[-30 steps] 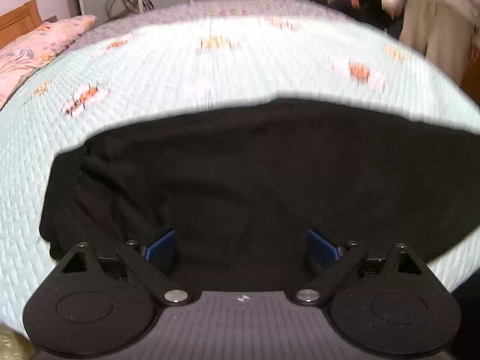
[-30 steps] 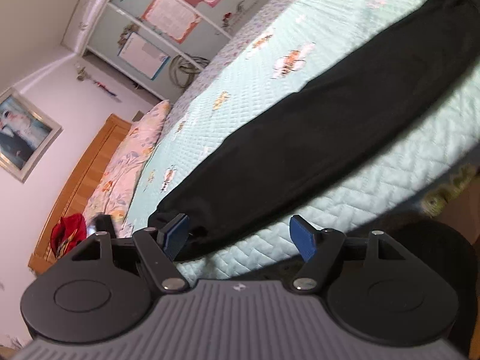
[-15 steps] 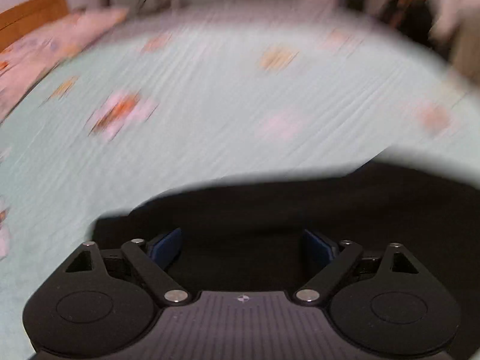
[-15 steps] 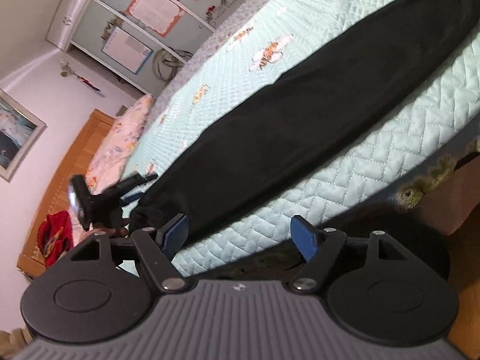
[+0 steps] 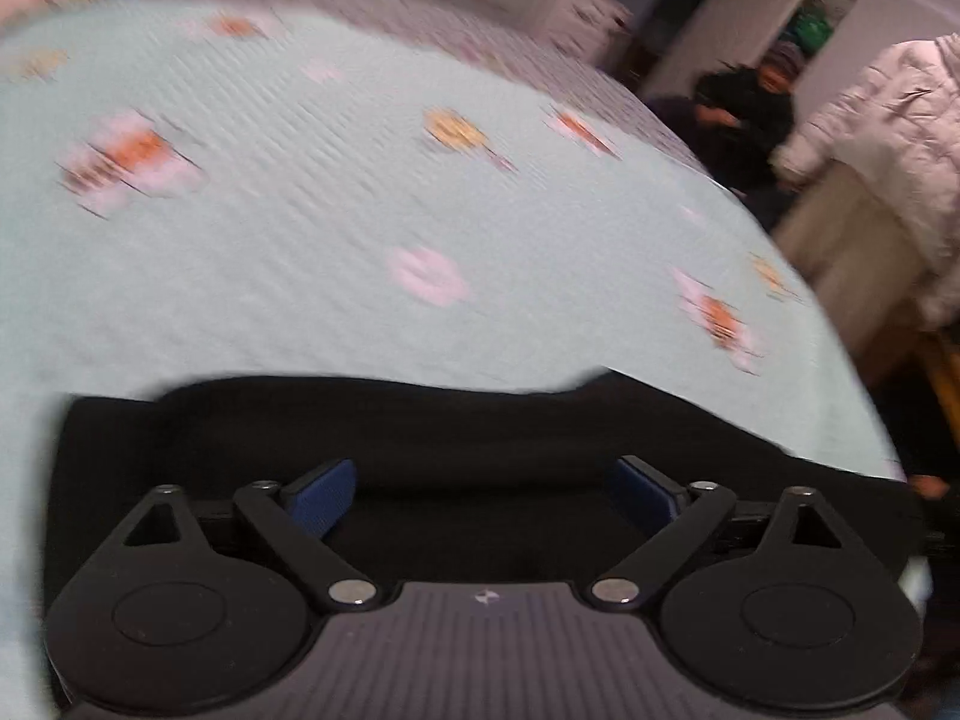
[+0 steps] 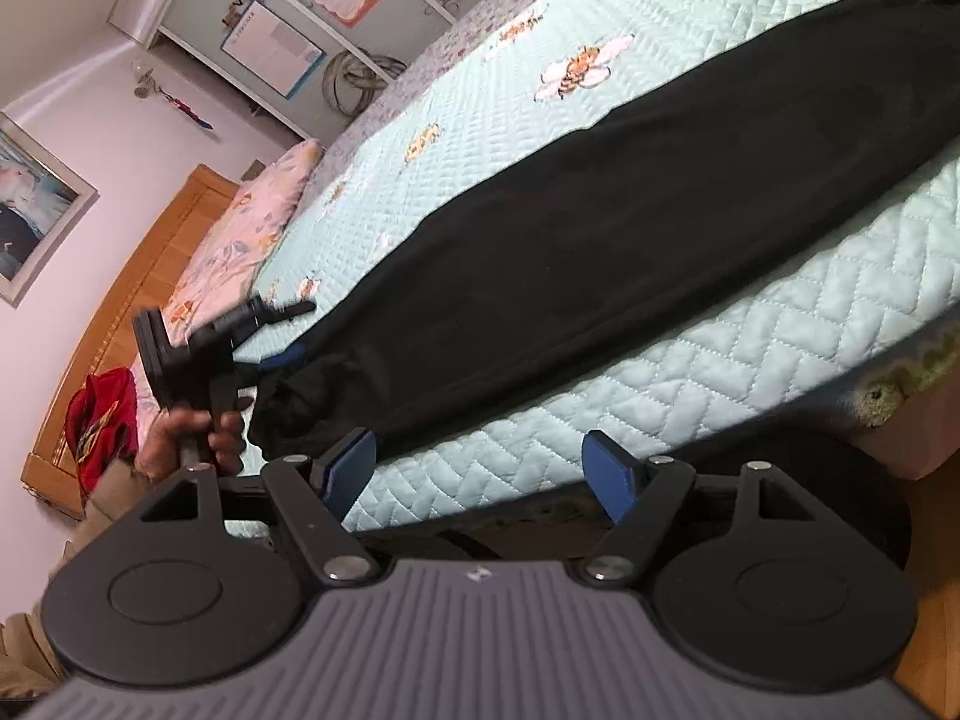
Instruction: Fold clothes
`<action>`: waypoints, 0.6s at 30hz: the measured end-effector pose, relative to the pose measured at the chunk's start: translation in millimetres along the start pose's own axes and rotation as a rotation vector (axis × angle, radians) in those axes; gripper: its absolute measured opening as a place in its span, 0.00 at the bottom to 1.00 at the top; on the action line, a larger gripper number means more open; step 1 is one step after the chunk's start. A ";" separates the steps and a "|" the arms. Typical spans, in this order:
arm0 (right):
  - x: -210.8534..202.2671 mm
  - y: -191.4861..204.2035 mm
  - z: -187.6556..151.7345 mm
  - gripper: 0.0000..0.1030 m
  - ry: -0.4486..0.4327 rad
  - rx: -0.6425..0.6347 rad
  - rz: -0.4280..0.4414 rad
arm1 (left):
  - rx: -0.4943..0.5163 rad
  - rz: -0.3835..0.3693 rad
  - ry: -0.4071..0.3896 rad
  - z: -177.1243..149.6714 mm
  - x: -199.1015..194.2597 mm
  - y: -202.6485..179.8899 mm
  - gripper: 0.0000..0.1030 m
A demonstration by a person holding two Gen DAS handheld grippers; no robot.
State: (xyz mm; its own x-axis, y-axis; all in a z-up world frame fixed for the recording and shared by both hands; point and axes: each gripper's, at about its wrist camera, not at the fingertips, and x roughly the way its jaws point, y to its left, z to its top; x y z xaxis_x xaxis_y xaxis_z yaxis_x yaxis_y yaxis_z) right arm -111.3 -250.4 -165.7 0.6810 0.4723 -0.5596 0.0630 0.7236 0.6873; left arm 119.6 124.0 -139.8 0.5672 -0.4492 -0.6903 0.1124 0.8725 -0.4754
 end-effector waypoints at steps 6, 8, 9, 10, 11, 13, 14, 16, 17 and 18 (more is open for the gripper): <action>0.0 -8.1 0.8 0.75 0.005 0.027 -0.036 | -0.133 0.040 0.024 13.1 51.5 14.7 0.69; -0.5 -10.8 1.8 0.75 0.001 0.035 -0.041 | -0.162 0.061 -0.008 15.7 48.5 14.8 0.72; -0.6 -11.0 2.4 0.75 0.001 0.033 -0.036 | -0.179 0.039 -0.012 16.2 45.2 13.5 0.76; -0.3 -10.9 2.9 0.75 0.002 0.029 -0.030 | -0.181 0.003 -0.016 16.0 41.5 11.0 0.77; 0.6 -10.6 3.3 0.75 0.004 0.027 -0.023 | -0.179 -0.025 -0.021 15.4 37.7 8.2 0.77; 3.8 -11.2 3.0 0.75 0.008 0.031 -0.005 | -0.170 -0.084 -0.038 13.3 30.8 0.0 0.81; 5.8 -11.8 2.9 0.75 0.013 0.034 0.007 | -0.149 -0.086 -0.032 12.5 32.9 -3.7 0.83; 9.3 -11.7 2.8 0.75 0.025 0.038 0.016 | -0.107 -0.079 -0.016 11.0 37.7 -11.1 0.85; 10.7 -11.1 2.7 0.75 0.030 0.038 0.018 | -0.082 0.004 0.019 11.9 43.4 -13.1 0.84; 11.0 -10.1 2.6 0.75 0.032 0.034 0.017 | -0.061 0.053 0.029 10.5 46.5 -11.6 0.76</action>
State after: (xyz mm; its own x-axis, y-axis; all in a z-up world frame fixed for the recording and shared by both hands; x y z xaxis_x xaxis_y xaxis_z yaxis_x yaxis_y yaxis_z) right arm -102.6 -253.9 -177.6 0.6585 0.5007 -0.5619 0.0765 0.6982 0.7118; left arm 153.2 95.0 -160.7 0.5469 -0.4092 -0.7304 0.0327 0.8822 -0.4698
